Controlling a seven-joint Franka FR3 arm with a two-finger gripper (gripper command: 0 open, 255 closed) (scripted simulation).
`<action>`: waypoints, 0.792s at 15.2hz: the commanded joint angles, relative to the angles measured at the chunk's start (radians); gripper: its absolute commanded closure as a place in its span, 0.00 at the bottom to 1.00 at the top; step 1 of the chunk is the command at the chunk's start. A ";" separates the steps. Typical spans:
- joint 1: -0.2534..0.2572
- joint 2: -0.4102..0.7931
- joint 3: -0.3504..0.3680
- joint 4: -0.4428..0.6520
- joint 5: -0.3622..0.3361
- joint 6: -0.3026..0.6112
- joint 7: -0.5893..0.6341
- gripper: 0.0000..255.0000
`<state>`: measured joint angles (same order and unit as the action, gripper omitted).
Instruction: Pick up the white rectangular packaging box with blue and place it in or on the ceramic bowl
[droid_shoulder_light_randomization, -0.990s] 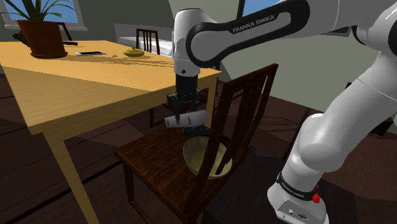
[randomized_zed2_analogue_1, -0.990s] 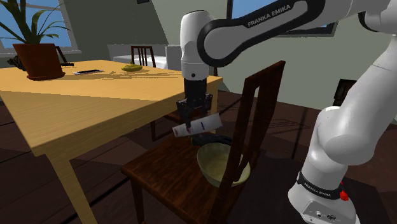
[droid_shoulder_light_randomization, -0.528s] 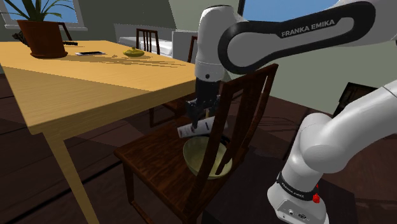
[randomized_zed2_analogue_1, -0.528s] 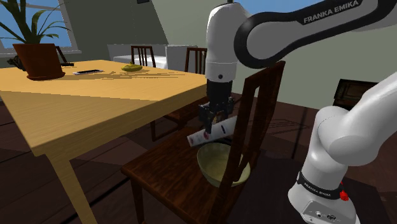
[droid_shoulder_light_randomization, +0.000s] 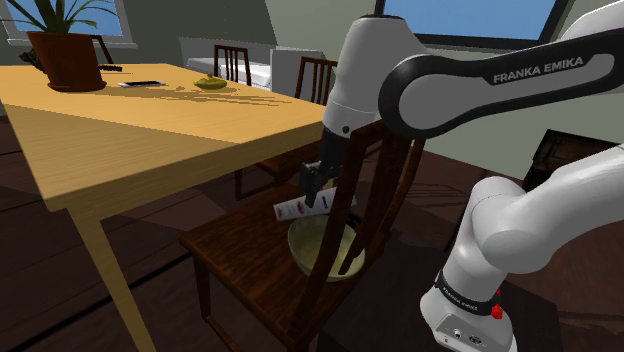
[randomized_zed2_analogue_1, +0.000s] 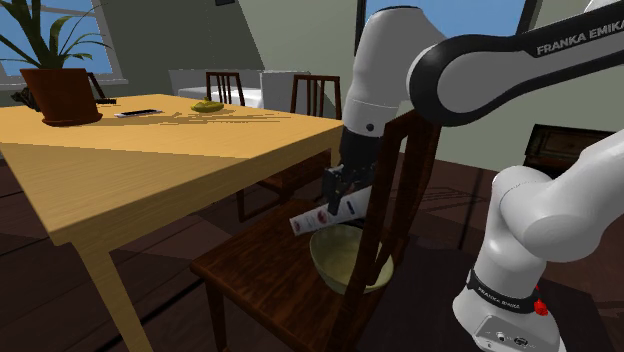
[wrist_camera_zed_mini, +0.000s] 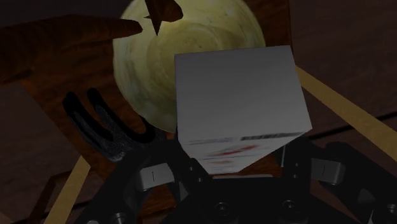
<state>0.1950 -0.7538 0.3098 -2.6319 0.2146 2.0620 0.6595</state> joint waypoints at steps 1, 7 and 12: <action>0.011 0.022 0.000 -0.033 0.005 -0.111 0.005 1.00; 0.024 0.053 0.010 -0.097 0.014 -0.017 0.008 1.00; 0.048 0.073 -0.004 -0.122 0.004 0.027 0.021 1.00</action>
<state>0.2335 -0.7525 0.2840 -2.6336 0.1898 2.0741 0.6699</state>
